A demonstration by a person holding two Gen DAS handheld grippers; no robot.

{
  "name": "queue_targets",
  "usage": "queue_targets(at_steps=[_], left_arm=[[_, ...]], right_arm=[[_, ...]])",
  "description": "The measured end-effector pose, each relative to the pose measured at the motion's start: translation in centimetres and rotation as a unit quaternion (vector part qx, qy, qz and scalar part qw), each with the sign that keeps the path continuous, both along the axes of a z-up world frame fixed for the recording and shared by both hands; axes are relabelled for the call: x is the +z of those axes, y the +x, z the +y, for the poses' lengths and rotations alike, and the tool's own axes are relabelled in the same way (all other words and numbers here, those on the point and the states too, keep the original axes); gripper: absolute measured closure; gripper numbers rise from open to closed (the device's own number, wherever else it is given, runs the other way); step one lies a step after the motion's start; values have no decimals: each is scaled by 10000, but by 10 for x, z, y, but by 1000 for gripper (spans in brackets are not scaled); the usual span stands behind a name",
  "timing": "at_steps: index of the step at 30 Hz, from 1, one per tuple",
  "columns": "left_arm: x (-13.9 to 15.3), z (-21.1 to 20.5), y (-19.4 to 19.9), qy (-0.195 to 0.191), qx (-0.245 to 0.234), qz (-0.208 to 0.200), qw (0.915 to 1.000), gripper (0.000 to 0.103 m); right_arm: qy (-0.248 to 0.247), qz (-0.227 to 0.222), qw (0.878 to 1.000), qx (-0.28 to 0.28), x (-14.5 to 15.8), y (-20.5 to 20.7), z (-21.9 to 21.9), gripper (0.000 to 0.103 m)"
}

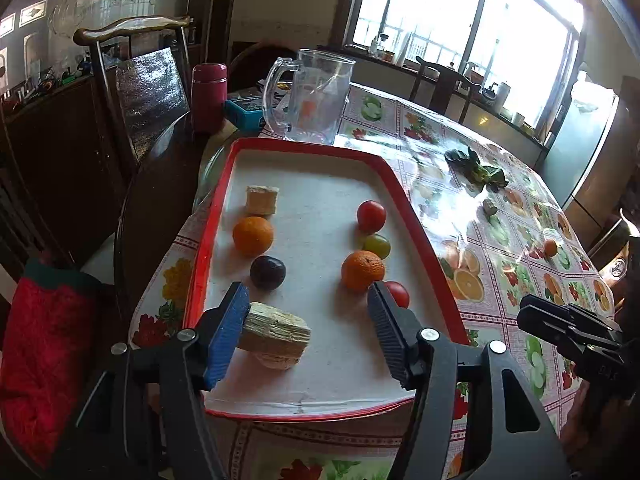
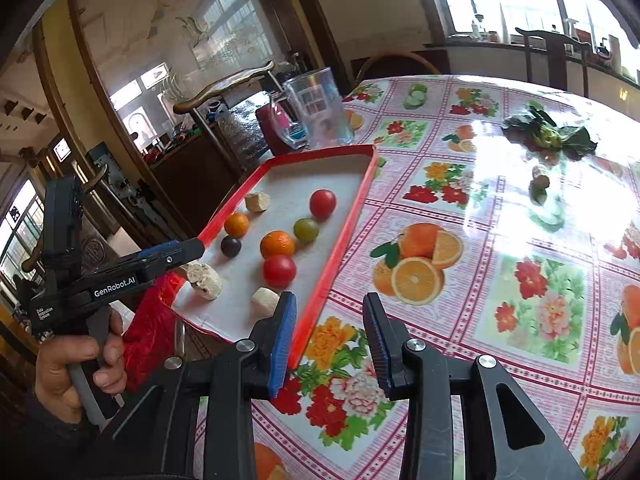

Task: Organize fruits
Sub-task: 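Move both tools back over the table toward the last cake and mandarin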

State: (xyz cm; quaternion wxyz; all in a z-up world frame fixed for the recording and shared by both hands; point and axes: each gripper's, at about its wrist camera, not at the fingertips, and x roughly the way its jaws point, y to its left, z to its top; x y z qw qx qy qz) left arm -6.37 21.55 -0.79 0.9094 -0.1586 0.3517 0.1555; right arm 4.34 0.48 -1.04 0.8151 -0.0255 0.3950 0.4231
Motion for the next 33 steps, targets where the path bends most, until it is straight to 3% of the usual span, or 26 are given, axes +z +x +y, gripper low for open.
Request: queue_targets(at_steps=[11, 33], left_arm=[[17, -41, 33, 132, -572, -123, 9982, 42], [22, -122, 100, 175, -1519, -61, 9882, 42]], right_arm=[[101, -23, 9979, -642, 6, 19, -59, 66], [10, -2, 9868, -1619, 1, 58, -151, 66]])
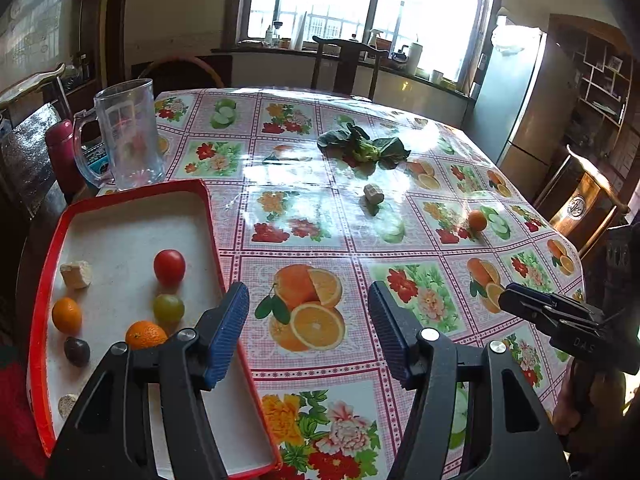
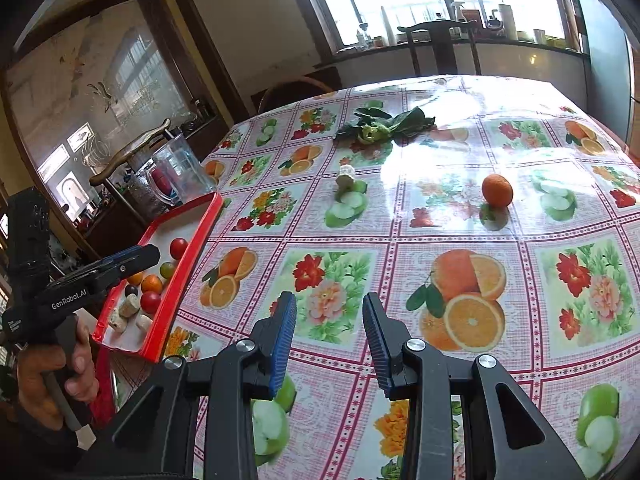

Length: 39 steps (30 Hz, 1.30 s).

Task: Organize fruits
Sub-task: 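Move both tools back over the table toward the last cake and mandarin, then grasp the small beige cake with the left tool while the right tool grasps the mandarin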

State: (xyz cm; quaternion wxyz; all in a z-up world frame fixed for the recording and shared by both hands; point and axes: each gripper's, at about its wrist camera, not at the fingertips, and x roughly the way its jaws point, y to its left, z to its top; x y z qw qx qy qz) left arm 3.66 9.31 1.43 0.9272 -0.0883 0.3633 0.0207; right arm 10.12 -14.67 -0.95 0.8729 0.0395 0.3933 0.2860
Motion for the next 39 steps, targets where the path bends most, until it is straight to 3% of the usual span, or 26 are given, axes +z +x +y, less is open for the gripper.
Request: queue_targets(at_steps=[22, 30, 39], left_arm=[[-10, -37, 57, -6, -422, 167, 9990, 42], [-18, -49, 103, 75, -538, 262, 9982, 42], [-39, -60, 168, -167, -612, 506, 9967, 42]], right_arm=[[-461, 48, 9973, -574, -17, 50, -39, 61], [-721, 32, 9937, -852, -21, 100, -47, 61], [-938, -6, 9906, -996, -27, 148, -41, 58]])
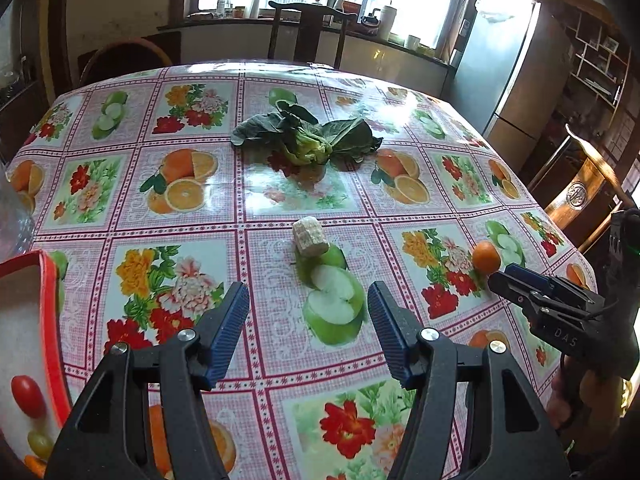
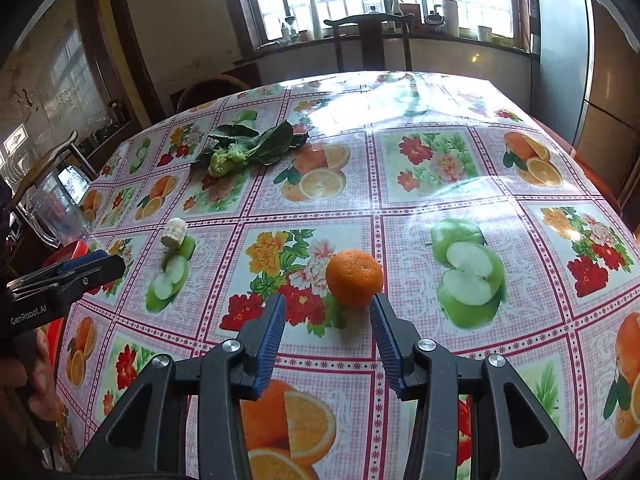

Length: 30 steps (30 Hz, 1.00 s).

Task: Organize fruits
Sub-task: 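Grasp the small beige cake with the left tool while the right tool grasps the mandarin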

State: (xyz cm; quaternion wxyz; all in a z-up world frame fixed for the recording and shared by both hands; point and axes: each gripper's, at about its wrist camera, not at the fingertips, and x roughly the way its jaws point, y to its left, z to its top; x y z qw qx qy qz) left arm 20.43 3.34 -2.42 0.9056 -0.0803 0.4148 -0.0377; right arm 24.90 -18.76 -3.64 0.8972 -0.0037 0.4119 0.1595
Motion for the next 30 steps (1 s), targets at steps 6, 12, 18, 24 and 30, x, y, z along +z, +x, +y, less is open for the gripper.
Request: queue_targets(at_steps=[6, 12, 18, 24, 30], left_arm=[[-20, -8, 42, -24, 83, 258, 9996, 42], [-29, -7, 62, 36, 186, 226, 9996, 42], [-30, -8, 65, 91, 85, 144, 9998, 78], [-29, -9, 45, 3, 44, 149, 9999, 79], [-22, -10, 3, -101, 32, 52, 9999, 79]], right_arm=[[-267, -162, 9994, -141, -4, 14, 3, 50], [-382, -73, 9991, -178, -14, 24, 0, 58], [-156, -29, 9996, -230, -13, 22, -6, 68], [162, -45, 9999, 36, -5, -6, 5, 68], [470, -100, 9982, 351, 9, -45, 21, 68]])
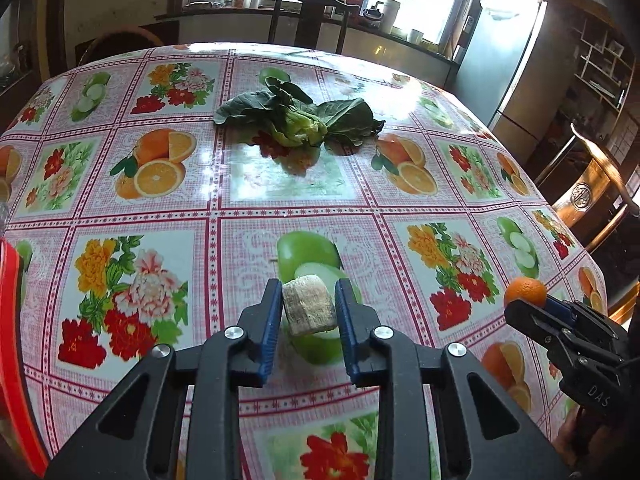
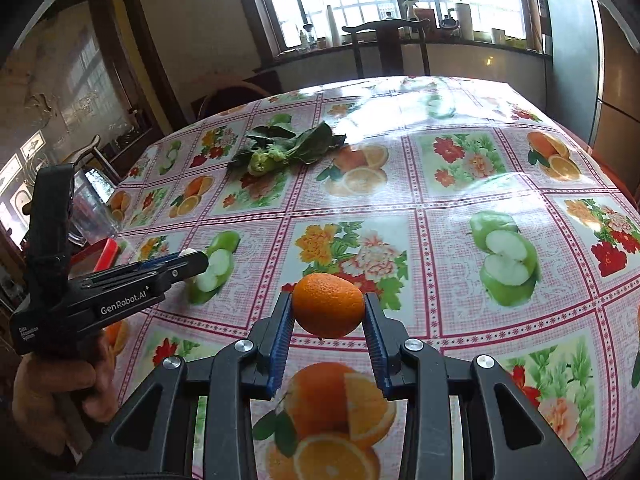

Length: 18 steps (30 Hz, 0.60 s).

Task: Organize fruits
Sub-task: 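Grasp the small beige cake with the left tool while the right tool grasps the mandarin, then carry the cake and mandarin with both tools over the tray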

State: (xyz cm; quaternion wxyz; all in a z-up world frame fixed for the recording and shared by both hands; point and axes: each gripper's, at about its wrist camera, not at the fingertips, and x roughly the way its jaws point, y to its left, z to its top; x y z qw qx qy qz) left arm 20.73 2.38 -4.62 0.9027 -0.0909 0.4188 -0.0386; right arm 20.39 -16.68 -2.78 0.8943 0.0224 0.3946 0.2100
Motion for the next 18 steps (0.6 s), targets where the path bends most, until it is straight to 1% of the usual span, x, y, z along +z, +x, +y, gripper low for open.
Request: queue_targets(at_steps=[4, 12, 18], left_arm=[[8, 1, -28, 54, 62, -104, 9999, 79], [23, 13, -75, -12, 171, -311, 9994, 79], [33, 26, -105, -42, 275, -427, 9987, 79]], right_arm=[[68, -32, 9998, 198, 6, -22, 13, 68], [124, -98, 9986, 506, 17, -60, 36, 68], [242, -99, 9974, 668, 22, -80, 47, 68]])
